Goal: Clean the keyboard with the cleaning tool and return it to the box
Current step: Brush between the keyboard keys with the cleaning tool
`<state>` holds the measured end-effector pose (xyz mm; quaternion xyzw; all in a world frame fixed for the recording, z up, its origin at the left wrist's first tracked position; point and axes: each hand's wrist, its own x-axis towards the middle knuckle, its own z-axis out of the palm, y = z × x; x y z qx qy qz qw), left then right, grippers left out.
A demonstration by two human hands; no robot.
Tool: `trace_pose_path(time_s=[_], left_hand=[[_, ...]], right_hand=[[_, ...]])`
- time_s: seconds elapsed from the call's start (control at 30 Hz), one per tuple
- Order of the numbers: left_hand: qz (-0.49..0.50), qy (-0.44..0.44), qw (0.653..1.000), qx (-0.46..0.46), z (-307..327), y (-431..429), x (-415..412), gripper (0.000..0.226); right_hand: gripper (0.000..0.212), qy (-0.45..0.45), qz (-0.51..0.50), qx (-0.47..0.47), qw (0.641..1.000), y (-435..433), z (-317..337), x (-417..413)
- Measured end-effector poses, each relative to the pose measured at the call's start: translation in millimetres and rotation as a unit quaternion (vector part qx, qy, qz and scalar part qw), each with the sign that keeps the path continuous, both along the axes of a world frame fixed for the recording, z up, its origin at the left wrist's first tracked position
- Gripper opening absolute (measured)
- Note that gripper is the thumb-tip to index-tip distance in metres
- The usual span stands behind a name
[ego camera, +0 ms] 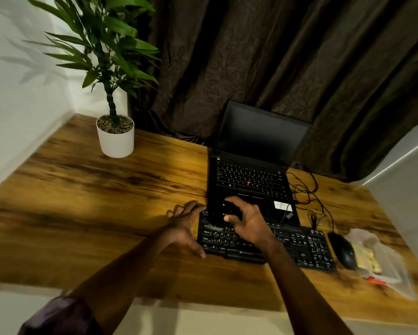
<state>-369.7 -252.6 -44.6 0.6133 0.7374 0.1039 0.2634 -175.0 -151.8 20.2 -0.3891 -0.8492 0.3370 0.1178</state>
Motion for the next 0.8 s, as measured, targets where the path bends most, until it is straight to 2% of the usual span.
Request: trace_pose_path(time_s=[0.17, 0.43, 0.57, 0.7, 0.8], left_hand=[[-0.005, -0.004, 1.000, 0.007, 1, 0, -1, 0.143], [0.001, 0.015, 0.999, -0.032, 1, 1, 0, 0.151], [0.000, 0.017, 0.999, -0.030, 1, 1, 0, 0.149], [-0.002, 0.000, 1.000, -0.009, 0, 0, 0, 0.144], [0.001, -0.009, 1.000, 0.002, 1, 0, -1, 0.144]], right_hand=[[0.050, -0.064, 0.000, 0.031, 0.997, 8, -6, 1], [0.040, 0.017, 0.007, -0.012, 1.000, -11, 4, -26], [0.042, 0.007, 0.009, -0.016, 1.000, -6, 0, -23], [0.050, -0.043, -0.012, 0.001, 0.999, 7, -6, -2], [0.051, -0.040, -0.019, 0.012, 0.999, 13, -4, 14]])
